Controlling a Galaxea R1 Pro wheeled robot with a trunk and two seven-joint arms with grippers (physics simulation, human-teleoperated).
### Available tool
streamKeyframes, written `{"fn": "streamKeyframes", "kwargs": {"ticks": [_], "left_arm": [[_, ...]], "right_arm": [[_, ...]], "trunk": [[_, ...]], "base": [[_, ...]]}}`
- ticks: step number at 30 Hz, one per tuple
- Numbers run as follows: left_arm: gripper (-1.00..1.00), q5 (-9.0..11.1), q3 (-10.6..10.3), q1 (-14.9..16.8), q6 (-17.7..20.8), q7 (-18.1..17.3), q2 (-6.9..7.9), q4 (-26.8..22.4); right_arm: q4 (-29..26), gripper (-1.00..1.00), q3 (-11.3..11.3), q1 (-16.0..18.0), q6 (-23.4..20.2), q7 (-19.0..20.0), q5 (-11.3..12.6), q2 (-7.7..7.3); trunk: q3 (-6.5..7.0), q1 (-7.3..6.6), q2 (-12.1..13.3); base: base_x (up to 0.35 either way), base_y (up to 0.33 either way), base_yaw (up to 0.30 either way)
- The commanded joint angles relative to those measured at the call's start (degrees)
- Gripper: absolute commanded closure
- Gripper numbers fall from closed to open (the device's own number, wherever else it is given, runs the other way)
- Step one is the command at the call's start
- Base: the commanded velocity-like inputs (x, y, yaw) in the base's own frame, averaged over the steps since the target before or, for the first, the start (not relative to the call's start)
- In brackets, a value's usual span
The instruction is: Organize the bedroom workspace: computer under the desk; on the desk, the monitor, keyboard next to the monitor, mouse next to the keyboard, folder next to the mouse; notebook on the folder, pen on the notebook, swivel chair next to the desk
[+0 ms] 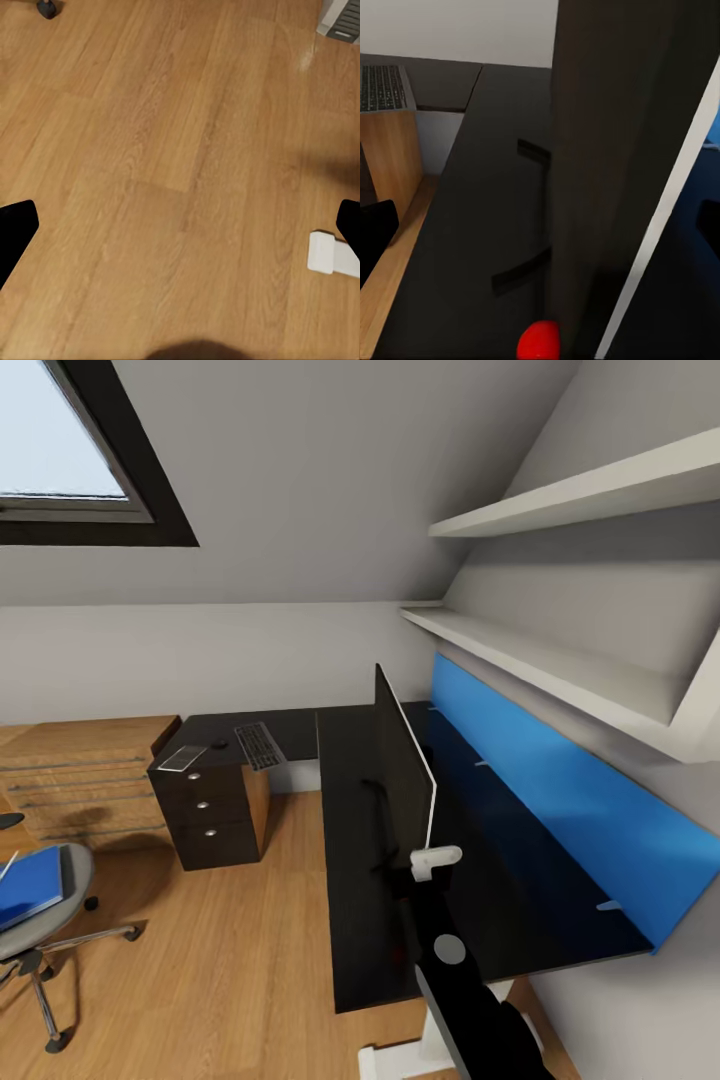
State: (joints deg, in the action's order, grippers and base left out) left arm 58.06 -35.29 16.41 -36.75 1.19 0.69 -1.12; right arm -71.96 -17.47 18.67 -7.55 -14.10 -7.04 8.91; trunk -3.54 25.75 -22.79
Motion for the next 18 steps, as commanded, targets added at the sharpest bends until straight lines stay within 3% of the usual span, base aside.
{"fn": "streamKeyframes", "kwargs": {"ticks": [1,18], "left_arm": [[-1.00,0.4,-0.5,0.0,-0.1,0.1,0.02,0.0],[-1.00,0.4,-0.5,0.0,-0.2,0.1,0.02,-0.1]], "right_arm": [[0.2,-1.00,-0.1,0.1,-0.6,-0.3,-0.6,0.00],[0.7,-1.00,0.0,0.1,0.0,-0.3,-0.7,-0.02]], "trunk": [[-0.13,0.03,-0.1],[-0.13,0.03,-0.1]], "base": [[-0.005,0.010,0.000],[0.051,-0.021,0.000]]}}
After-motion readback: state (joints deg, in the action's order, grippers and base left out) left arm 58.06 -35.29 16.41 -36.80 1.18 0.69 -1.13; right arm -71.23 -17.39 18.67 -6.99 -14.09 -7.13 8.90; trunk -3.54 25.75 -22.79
